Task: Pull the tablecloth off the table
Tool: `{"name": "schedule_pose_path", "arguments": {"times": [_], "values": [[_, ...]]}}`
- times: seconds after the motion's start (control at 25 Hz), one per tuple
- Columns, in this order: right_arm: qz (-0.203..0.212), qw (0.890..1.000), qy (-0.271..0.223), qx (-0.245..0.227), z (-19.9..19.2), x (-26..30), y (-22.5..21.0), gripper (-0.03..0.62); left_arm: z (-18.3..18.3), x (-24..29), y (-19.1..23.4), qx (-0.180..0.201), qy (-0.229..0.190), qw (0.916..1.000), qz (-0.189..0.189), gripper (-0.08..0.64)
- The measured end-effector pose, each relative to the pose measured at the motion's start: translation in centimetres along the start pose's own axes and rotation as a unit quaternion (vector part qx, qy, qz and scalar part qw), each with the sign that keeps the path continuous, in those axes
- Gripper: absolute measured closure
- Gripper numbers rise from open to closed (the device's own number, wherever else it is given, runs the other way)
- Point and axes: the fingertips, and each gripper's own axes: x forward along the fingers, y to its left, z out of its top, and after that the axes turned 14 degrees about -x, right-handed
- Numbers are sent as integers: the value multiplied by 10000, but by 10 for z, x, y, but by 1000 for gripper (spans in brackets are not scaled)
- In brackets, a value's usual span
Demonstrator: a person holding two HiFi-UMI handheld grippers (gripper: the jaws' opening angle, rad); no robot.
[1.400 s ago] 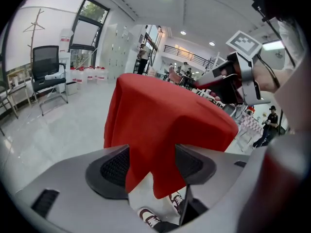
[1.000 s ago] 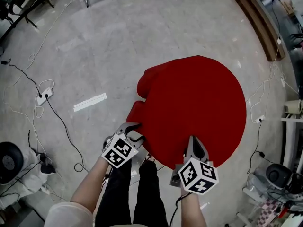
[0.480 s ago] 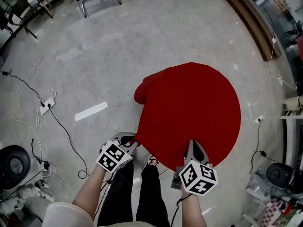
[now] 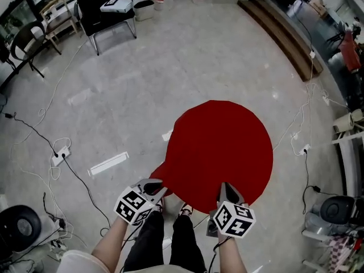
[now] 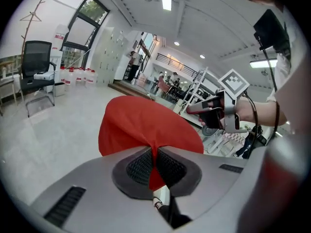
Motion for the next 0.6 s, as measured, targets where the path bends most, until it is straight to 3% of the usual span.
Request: {"name": "schedule_pose_path", "arguments": {"times": [0.32,0.6], "values": [[-1,9999,-86,-99,11,-12,-7,565,24,-5,-26,173,130,9996,-162,542],[73,9998,-162,119,18,-19,-8,565,50,-9,-48,29,40,9995,-302,543]]}}
